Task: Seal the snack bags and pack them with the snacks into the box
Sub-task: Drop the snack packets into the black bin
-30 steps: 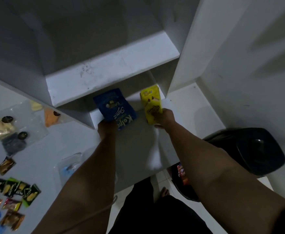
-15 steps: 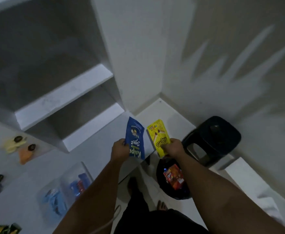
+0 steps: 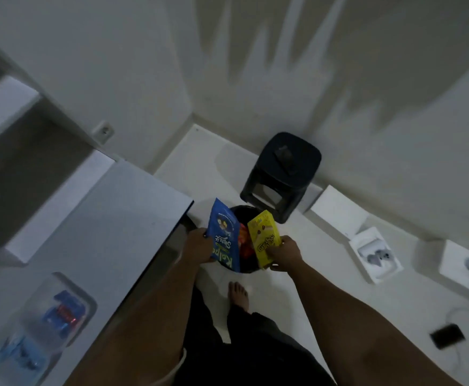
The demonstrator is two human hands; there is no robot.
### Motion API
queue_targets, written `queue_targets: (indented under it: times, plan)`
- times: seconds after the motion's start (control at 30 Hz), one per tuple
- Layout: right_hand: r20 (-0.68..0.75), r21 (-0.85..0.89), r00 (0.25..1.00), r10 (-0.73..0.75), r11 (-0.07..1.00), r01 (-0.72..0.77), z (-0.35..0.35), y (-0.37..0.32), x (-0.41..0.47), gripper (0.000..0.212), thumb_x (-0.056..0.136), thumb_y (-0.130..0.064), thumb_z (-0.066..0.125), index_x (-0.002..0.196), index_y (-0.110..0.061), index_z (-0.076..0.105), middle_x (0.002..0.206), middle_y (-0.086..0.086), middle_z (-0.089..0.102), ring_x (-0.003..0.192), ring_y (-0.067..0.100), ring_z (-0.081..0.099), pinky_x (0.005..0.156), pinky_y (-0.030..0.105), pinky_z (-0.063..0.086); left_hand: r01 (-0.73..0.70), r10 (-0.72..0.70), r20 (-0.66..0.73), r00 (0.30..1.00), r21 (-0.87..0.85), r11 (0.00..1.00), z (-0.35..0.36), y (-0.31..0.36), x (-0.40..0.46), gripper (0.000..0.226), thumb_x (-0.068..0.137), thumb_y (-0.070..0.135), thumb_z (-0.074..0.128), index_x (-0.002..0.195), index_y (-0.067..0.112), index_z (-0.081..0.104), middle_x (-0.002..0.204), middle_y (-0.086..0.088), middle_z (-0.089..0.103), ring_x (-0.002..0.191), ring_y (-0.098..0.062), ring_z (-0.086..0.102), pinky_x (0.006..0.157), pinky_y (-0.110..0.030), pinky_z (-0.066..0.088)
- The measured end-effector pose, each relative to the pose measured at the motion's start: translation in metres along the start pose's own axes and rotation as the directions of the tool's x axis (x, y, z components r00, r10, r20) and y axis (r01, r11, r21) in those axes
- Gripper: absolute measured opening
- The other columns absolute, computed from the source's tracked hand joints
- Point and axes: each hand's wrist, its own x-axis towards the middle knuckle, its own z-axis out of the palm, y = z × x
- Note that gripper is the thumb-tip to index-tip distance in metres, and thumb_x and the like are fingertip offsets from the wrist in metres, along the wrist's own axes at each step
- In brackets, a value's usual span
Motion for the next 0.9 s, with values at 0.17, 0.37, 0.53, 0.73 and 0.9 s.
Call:
queue_targets:
  times: [0.17, 0.37, 0.53, 0.73, 0.9]
  plan:
    - [0.019, 0.052, 0.999, -0.034, 0.998, 0.033, 0.005, -0.009, 0.001, 0.042, 0.068, -0.030, 0.076, 0.106, -0.019, 0.061, 0.112, 0.017, 0.067, 0.106, 0.042, 0.069, 0.088, 0.060, 0.059, 0.014, -0.016, 0.059, 0.998, 0.027, 1.000, 0.041, 0.004, 0.017, 0.015, 0.097, 0.020, 0.059, 0.103, 0.007, 0.065, 0.107, -0.019, 0.070, 0.092, -0.037, 0.071, 0.073, -0.052, 0.063]
    - [0.005, -0.089, 0.997, -0.072, 0.993, 0.072, 0.015, -0.020, -0.003, 0.052, 0.088, -0.022, 0.077, 0.132, -0.008, 0.055, 0.108, 0.012, 0.057, 0.102, 0.038, 0.066, 0.088, 0.057, 0.059, -0.008, -0.020, 0.118, 0.993, 0.230, 0.973, 0.063, 0.004, 0.007, 0.031, 0.099, 0.026, 0.059, 0.126, 0.011, 0.057, 0.121, -0.018, 0.060, 0.116, -0.035, 0.059, 0.098, -0.041, 0.048]
    - [0.054, -0.178, 0.994, -0.100, 0.978, 0.108, 0.032, -0.010, -0.019, 0.050, 0.086, -0.025, 0.077, 0.131, -0.011, 0.059, 0.100, 0.008, 0.063, 0.081, 0.026, 0.062, 0.066, 0.035, 0.054, 0.016, -0.042, 0.092, 0.995, 0.260, 0.965, 0.042, -0.028, -0.013, 0.059, 0.094, 0.037, 0.062, 0.147, 0.014, 0.048, 0.149, -0.009, 0.051, 0.133, -0.028, 0.051, 0.112, -0.039, 0.042]
    - [0.168, -0.375, 0.963, -0.211, 0.890, 0.260, 0.080, -0.023, -0.055, 0.045, 0.088, -0.023, 0.076, 0.128, -0.005, 0.063, 0.116, 0.017, 0.069, 0.109, 0.036, 0.066, 0.093, 0.045, 0.056, 0.020, -0.004, -0.094, 0.996, 0.167, 0.986, -0.026, -0.066, -0.057, 0.048, 0.096, 0.033, 0.065, 0.138, 0.011, 0.057, 0.142, -0.009, 0.058, 0.128, -0.026, 0.057, 0.106, -0.032, 0.044]
    - [0.234, -0.459, 0.900, -0.367, 0.775, 0.435, 0.138, -0.033, -0.098, 0.036, 0.090, -0.022, 0.074, 0.121, -0.005, 0.068, 0.118, 0.019, 0.070, 0.111, 0.037, 0.065, 0.094, 0.038, 0.050, 0.007, 0.012, -0.256, 0.967, 0.073, 0.997, -0.088, -0.118, -0.110, 0.037, 0.094, 0.024, 0.064, 0.122, 0.000, 0.065, 0.130, -0.016, 0.065, 0.121, -0.034, 0.060, 0.095, -0.033, 0.047]
